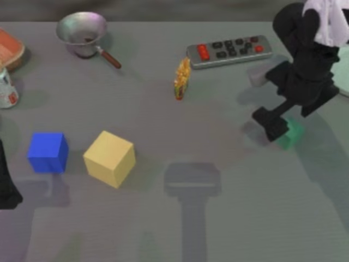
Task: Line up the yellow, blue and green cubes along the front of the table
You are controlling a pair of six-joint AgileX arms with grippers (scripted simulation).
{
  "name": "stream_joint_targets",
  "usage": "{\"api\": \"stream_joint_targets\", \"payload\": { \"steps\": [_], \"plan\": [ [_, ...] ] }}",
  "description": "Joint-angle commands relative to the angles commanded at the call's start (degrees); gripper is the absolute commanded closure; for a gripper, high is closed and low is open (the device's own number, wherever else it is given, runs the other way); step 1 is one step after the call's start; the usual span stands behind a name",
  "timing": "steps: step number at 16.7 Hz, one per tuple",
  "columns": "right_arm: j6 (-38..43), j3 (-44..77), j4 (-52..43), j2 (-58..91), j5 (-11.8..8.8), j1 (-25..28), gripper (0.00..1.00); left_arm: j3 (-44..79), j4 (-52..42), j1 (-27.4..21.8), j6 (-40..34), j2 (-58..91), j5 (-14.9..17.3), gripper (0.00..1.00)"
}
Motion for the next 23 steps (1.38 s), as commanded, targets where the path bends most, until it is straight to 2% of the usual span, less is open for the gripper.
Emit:
{"api": "stream_joint_targets", "payload": {
  "steps": [4,8,21,23],
  "plan": [
    [0.12,-4.88,7.45,2.74,0.03,0.11,0.00,0.00,0.00,0.00,0.00,0.00,0.00,0.00],
    [0.13,-5.20,7.85,2.93,0.03,0.12,0.00,0.00,0.00,0.00,0.00,0.00,0.00,0.00],
    [0.13,-5.20,7.85,2.93,0.03,0.12,0.98,0.00,0.00,0.00,0.00,0.00,0.00,0.00],
    [0.13,-5.20,7.85,2.93,0.03,0.12,1.00,0.00,0.00,0.00,0.00,0.00,0.00,0.00]
  ]
}}
